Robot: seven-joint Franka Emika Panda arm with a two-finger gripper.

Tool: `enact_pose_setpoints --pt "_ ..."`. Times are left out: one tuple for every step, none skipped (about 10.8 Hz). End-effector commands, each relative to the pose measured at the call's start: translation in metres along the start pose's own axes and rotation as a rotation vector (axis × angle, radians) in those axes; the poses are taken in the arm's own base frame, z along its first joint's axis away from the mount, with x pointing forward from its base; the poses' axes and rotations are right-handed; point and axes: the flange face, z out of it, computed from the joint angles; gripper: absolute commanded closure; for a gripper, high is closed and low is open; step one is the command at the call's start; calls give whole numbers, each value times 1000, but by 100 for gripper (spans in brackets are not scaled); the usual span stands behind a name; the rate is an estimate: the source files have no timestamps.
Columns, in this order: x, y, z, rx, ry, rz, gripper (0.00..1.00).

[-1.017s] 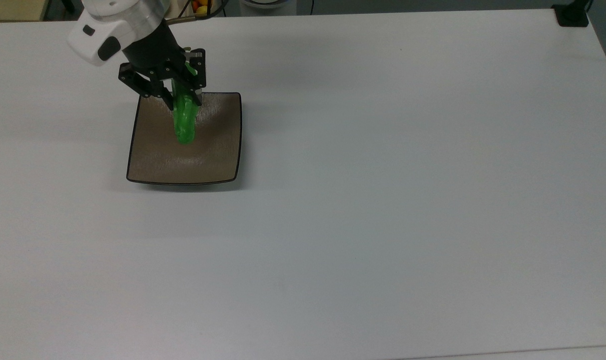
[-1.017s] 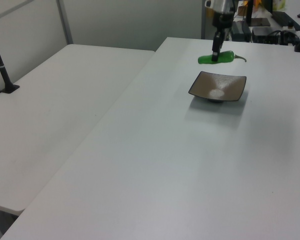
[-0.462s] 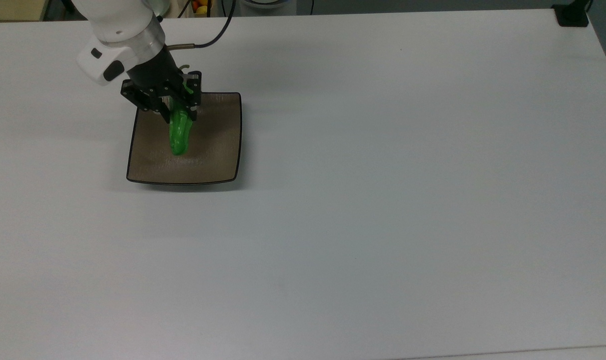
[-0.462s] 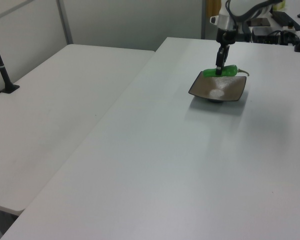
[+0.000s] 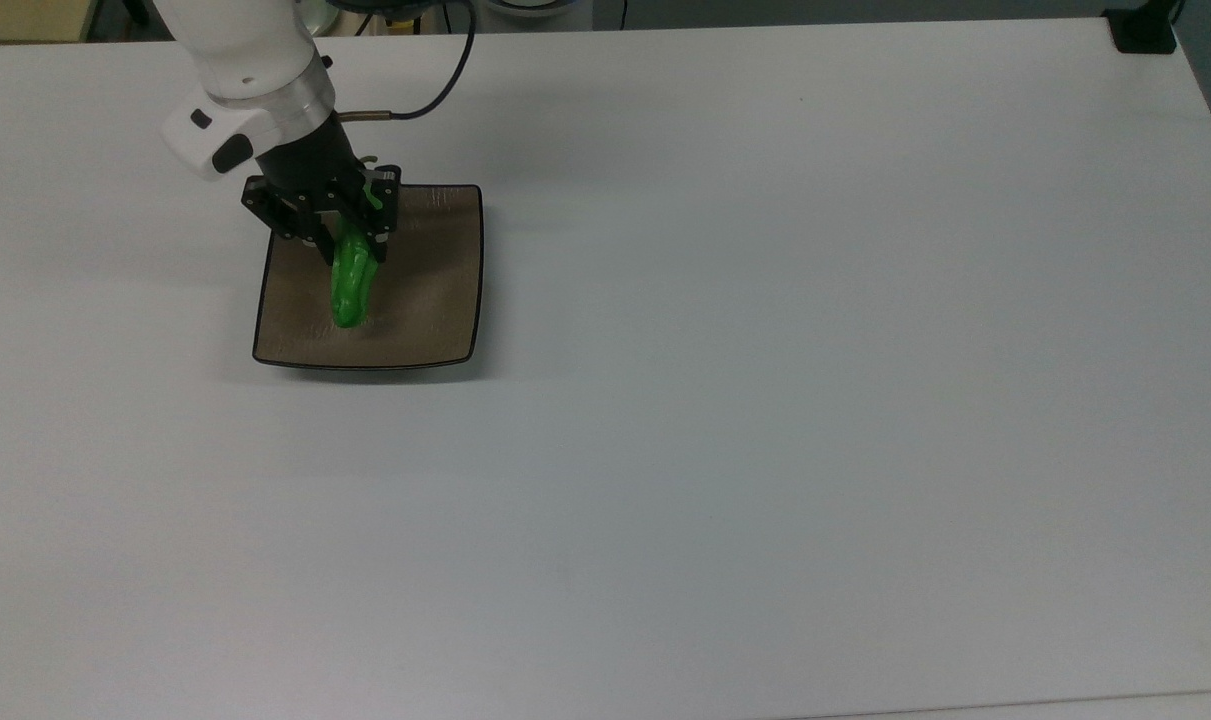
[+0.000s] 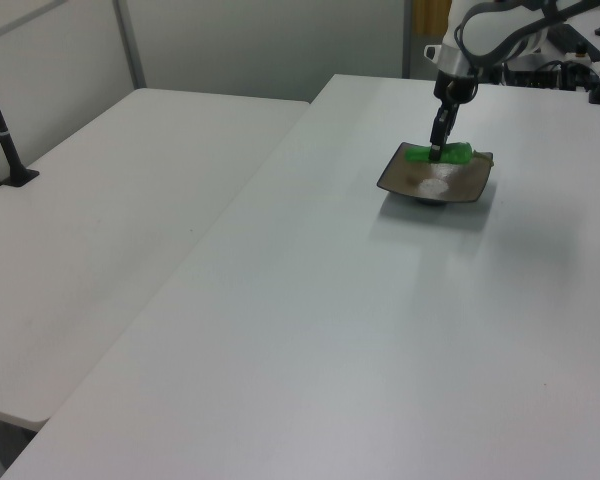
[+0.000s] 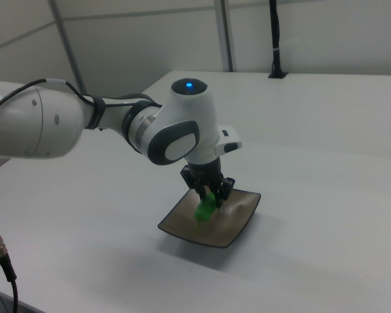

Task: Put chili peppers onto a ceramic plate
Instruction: 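Lower the held chili pepper onto the plate surface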

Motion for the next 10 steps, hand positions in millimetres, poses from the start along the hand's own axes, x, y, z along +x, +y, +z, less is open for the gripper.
enact_pose_setpoints --pt "-8 -3 8 -21 18 -30 88" --pt "-10 -2 10 -25 23 -28 88" --pt "-10 -3 13 -26 24 -28 88" --pt "-10 -4 14 -25 23 -31 88" --pt "-12 -5 17 -24 17 -31 88" --pt "-13 -5 19 -23 14 -31 88" --pt "-14 -5 21 -22 11 -30 86" --pt "-14 -5 23 -22 8 -28 85" --pt "-14 -6 23 -22 8 -30 83" --pt "-14 -6 23 -22 8 -28 77"
